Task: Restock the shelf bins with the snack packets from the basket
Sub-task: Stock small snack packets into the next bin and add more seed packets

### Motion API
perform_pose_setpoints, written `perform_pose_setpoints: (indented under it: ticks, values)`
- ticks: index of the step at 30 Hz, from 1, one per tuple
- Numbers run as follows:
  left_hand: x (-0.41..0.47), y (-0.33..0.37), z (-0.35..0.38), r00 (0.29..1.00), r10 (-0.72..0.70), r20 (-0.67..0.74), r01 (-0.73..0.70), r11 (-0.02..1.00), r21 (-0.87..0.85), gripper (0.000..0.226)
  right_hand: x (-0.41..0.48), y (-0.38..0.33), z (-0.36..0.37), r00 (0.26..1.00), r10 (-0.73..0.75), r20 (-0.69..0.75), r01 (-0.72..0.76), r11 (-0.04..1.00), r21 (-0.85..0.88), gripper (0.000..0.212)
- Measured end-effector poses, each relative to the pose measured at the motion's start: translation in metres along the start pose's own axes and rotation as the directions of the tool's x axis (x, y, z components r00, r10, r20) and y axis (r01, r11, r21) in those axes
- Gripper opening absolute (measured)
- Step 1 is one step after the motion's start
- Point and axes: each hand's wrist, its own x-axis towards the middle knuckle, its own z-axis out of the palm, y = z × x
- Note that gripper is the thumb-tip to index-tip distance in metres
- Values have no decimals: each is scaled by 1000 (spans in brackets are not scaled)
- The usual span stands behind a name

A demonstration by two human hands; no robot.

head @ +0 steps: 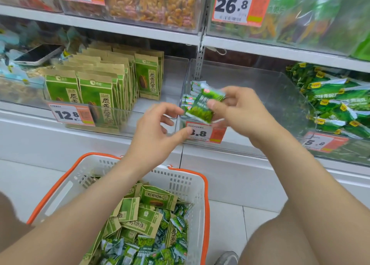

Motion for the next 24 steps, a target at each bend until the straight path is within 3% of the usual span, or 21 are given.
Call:
perform_pose_setpoints:
  ticks: [2,3,6,12,18,21,24]
  values:
    - [3,-3,0,993,108,-41,-100,980,170,40,12,6,-11,989,-96,-108,85,991,-100,14]
    - [5,-5,2,989,140,-48,-126,966,226,44,17,11,-16,989,-113,-96,93,976,-198,15]
    - [9,-7,6,983,183,-33,-156,909,387,48,25,15,-20,993,-13,121,63,908,-413,18]
    - [17,-12,17,968,230,105,-249,797,550,47,40,15,-17,910,175,375,-40,939,-342,14]
    - [24,-15,24,974,193,122,-228,806,546,64,59,13,-5,831,342,437,-161,902,-401,18]
    - [27,-15,22,971,183,152,-238,768,594,46,69,12,0,748,454,484,-231,862,-451,18]
    - [29,-17,25,973,134,185,-225,708,669,30,77,13,10,745,494,448,-236,823,-516,22]
